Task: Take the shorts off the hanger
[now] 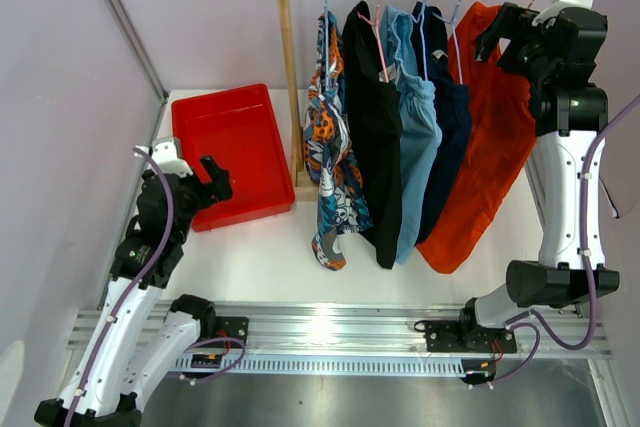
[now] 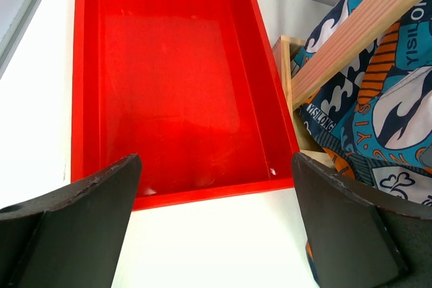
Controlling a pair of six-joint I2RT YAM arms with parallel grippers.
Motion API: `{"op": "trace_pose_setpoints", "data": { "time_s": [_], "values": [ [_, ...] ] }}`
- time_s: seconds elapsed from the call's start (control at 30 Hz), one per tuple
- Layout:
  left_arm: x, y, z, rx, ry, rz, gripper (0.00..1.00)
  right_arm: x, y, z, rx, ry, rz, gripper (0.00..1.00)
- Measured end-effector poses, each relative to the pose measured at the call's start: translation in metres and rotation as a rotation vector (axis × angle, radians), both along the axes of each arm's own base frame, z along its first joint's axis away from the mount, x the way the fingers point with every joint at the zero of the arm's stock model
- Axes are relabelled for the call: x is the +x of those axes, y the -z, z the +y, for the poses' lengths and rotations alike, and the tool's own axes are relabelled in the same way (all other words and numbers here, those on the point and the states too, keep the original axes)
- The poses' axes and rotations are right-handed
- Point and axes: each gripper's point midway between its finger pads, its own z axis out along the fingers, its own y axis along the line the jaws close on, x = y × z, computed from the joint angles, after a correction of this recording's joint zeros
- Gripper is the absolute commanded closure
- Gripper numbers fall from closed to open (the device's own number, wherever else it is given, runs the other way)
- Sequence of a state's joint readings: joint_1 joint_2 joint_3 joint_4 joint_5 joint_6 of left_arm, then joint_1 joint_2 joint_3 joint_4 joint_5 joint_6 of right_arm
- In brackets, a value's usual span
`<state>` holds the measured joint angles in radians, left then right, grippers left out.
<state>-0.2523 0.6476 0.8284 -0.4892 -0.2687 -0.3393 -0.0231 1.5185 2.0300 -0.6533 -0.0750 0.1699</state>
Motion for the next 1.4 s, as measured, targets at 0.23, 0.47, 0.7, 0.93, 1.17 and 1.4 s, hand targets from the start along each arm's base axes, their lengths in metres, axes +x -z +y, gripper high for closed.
{"op": "trace_pose_setpoints", "data": {
  "time_s": [0.23, 0.47, 0.7, 0.93, 1.17, 1.4],
  "values": [
    [0.0, 0.0, 0.0, 0.0, 0.0, 0.0, 0.02, -0.008, -0.01, 0.002, 0.011, -0.007, -0.017, 0.05],
    [0.0, 0.0, 0.0, 0.0, 0.001, 0.0, 0.02, -0.033, -0.037, 0.004, 0.011, -0.014, -0.079, 0.06],
    [0.0, 0.0, 0.0, 0.0, 0.001, 0.0, 0.02, -0.043, -0.048, -0.008, -0.022, 0.039, -0.109, 0.07],
    [0.0, 0.0, 0.0, 0.0, 0.002, 0.0, 0.02, -0.009, -0.015, -0.018, -0.042, 0.07, -0.024, 0.14],
    [0.0, 0.0, 0.0, 0.0, 0.002, 0.001, 0.02, 0.038, 0.024, -0.029, -0.037, 0.082, 0.079, 0.38],
    [0.0, 0.0, 0.0, 0.001, 0.002, 0.002, 0.02, 0.048, 0.026, -0.029, -0.026, 0.067, 0.089, 0.85]
  ]
}}
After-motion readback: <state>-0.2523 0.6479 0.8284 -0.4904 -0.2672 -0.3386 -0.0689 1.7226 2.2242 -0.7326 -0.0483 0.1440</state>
